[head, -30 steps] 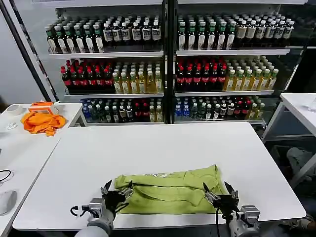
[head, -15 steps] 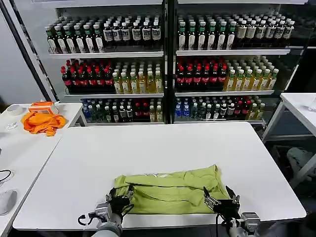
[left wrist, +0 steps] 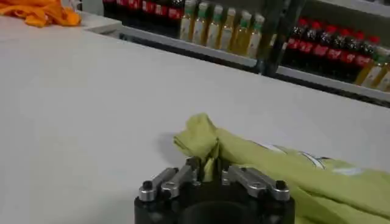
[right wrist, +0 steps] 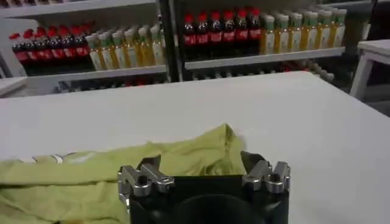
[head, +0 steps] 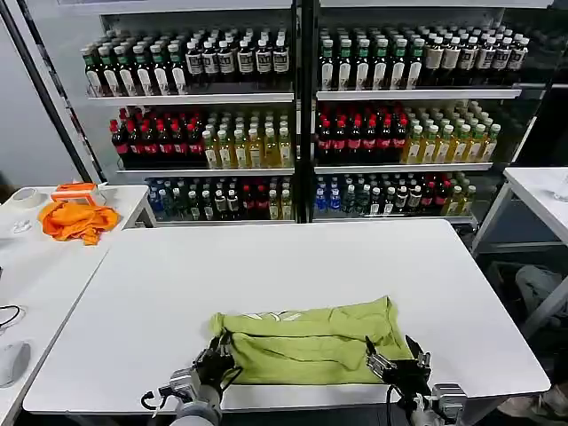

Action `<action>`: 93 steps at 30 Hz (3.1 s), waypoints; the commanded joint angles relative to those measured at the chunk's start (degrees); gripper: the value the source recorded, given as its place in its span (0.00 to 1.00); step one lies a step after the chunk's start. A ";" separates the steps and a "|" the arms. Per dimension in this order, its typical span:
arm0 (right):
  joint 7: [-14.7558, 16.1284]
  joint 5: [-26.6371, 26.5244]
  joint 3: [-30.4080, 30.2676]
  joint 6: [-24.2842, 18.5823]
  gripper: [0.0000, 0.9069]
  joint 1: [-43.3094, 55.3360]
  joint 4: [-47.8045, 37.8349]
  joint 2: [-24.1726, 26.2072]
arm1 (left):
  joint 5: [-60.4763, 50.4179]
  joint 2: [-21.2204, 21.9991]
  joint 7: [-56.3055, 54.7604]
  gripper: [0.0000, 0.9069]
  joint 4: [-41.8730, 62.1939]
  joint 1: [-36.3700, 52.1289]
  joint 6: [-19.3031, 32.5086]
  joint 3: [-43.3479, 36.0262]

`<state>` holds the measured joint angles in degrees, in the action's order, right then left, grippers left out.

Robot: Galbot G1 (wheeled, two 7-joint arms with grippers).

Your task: Fold and organize the clothes.

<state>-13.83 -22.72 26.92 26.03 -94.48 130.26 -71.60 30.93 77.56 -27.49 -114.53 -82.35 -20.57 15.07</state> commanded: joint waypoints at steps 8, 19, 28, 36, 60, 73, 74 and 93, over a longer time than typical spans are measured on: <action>-0.24 -0.67 0.79 -0.09 1.00 0.77 -0.29 0.23 | 11.25 -9.69 1.74 0.02 -7.84 0.22 -0.84 16.29; -0.26 -1.07 1.20 0.05 1.00 0.73 -0.03 0.49 | 26.15 -18.07 4.30 0.02 -8.11 1.27 -4.80 27.49; -0.24 -0.86 1.46 -0.02 1.00 0.04 0.11 0.44 | 36.72 -9.56 7.17 0.02 -17.18 1.12 -7.38 13.63; -0.17 -1.07 2.57 -0.01 1.00 -0.54 0.48 1.03 | 35.33 -4.57 6.86 0.02 -10.51 7.65 -7.27 1.37; -0.22 -1.64 3.05 0.08 1.00 -0.04 -0.20 1.14 | 19.76 1.63 7.67 1.00 1.69 13.74 -4.06 -8.20; -0.16 -1.75 2.81 0.03 1.00 0.59 -0.63 0.84 | 11.96 -9.97 6.44 1.00 -3.65 2.95 -4.09 10.61; -0.15 -1.75 2.80 -0.01 1.00 0.64 -0.82 0.76 | 11.94 -10.29 6.47 1.00 -3.16 2.30 -4.18 10.84; -0.22 -1.80 2.94 -0.08 1.00 0.14 -0.69 0.71 | 22.12 -2.90 11.96 1.00 4.67 5.69 -7.48 5.41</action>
<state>-14.05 -24.48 29.77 26.02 -94.26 129.55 -70.84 48.73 73.46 -16.94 -112.06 -76.71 -26.88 20.17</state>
